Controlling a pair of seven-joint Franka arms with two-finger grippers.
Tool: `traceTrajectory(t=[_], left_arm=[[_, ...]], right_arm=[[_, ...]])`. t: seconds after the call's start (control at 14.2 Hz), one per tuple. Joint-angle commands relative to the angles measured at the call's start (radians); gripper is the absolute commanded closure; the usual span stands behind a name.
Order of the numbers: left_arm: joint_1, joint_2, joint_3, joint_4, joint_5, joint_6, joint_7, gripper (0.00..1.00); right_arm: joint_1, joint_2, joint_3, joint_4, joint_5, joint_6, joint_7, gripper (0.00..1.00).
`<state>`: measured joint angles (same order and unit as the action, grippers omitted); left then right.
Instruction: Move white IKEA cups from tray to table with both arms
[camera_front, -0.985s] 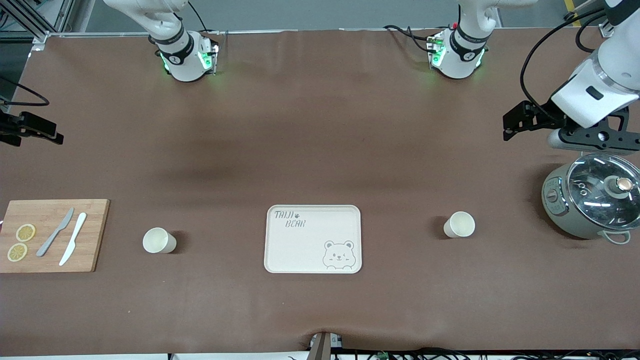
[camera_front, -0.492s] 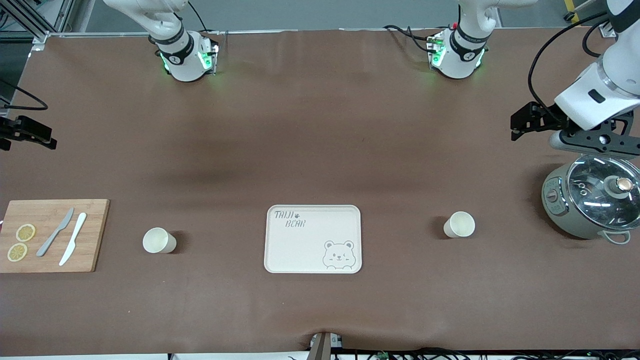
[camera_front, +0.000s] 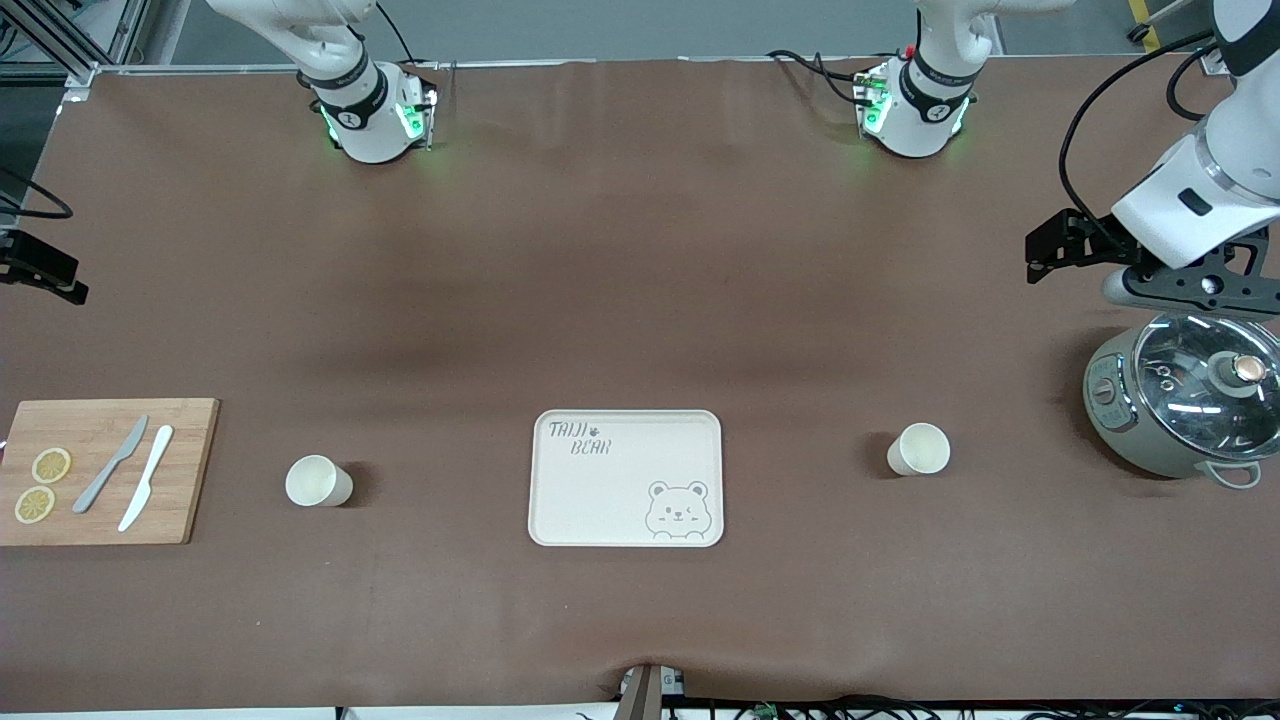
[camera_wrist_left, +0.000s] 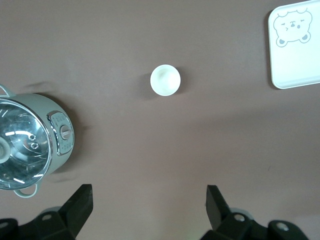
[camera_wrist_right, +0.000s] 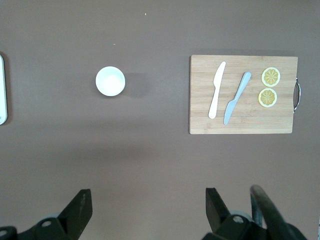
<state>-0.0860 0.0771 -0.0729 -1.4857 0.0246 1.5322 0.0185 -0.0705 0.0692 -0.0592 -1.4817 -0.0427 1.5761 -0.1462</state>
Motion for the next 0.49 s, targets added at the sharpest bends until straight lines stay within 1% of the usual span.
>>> traceTrajectory(t=[0.0, 0.21, 0.42], left_arm=[[-0.001, -0.017, -0.005, -0.008, 0.021, -0.012, -0.012, 0.0], [-0.001, -0.019, -0.008, -0.002, 0.012, -0.023, -0.014, 0.0], [-0.004, -0.019, -0.011, -0.001, 0.012, -0.023, -0.043, 0.0]], right_arm=[[-0.008, 0.001, 0.004, 0.015, -0.005, 0.001, 0.017, 0.0], [-0.012, 0.001, 0.004, 0.018, 0.006, 0.01, 0.017, 0.0], [-0.044, 0.003, 0.004, 0.018, 0.006, 0.033, 0.016, 0.0]])
